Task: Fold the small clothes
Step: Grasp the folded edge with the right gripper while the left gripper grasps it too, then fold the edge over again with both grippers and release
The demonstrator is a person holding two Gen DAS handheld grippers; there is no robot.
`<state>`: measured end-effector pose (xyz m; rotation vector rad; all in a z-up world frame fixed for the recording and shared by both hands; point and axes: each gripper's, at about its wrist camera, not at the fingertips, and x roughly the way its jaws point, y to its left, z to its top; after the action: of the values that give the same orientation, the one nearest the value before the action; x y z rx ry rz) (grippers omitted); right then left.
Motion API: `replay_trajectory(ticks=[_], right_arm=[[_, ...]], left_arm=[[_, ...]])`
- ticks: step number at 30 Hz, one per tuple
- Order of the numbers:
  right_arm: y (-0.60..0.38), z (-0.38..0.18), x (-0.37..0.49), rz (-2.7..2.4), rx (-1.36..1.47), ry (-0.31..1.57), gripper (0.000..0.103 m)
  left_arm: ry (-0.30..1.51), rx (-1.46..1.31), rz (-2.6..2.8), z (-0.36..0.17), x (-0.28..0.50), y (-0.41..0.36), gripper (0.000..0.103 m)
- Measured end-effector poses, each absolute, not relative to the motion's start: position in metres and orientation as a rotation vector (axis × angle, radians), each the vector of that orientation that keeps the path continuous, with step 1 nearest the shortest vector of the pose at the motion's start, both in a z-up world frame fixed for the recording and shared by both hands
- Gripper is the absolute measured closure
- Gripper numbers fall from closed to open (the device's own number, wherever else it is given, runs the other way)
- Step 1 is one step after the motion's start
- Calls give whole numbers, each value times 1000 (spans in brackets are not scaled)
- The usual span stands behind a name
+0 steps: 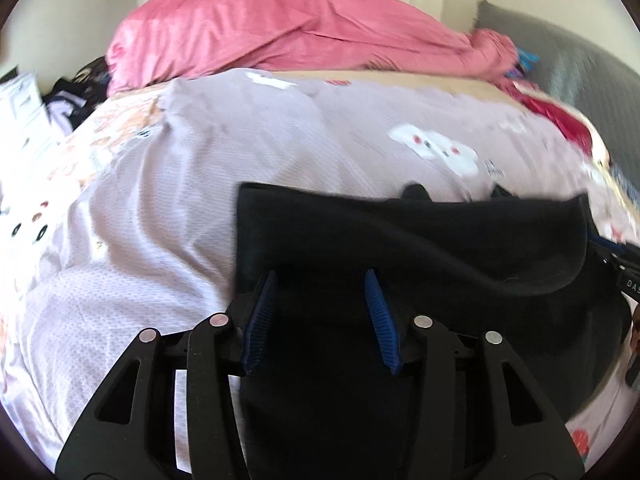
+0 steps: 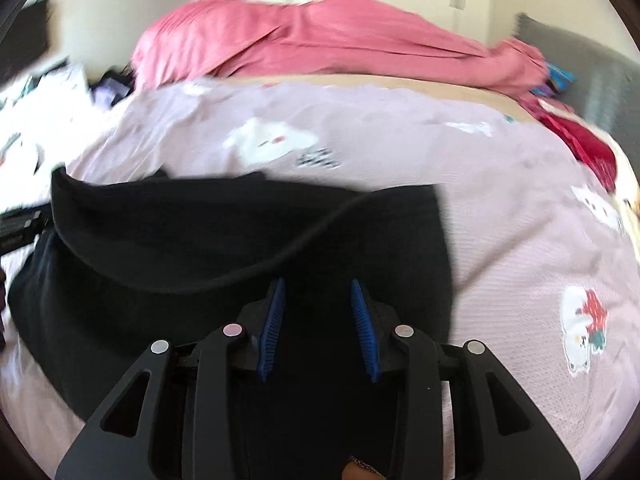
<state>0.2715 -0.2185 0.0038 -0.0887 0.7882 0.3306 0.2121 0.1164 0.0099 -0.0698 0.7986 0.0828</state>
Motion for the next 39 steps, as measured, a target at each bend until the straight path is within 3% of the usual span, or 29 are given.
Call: replay_trajectory(ticks=[11,19,21,22,26,34,39], right_arm=[[-251,7,285,276,-6,781,44],[-255,-10,298,286,-11,821,44],[-257,-12,300,304,-2,815,49],[-257,-11,300,317,2,811,52],[-257,-7,299,386,6,804,95],[-294,19,296,410,252,700,96],[-294,-6,307,325,267,780,96]], left_arm=[[789,-201,129,14,210,160,57],[829,-256,32,-6,218,157,59],[839,-233,26,-10,220,150,86],[841,-211,27,-12,219,146,90],[815,-149,27,-5,215,135,99],[677,-223,-24,37,200,145,100],[714,-265,15,15,210,159,99]])
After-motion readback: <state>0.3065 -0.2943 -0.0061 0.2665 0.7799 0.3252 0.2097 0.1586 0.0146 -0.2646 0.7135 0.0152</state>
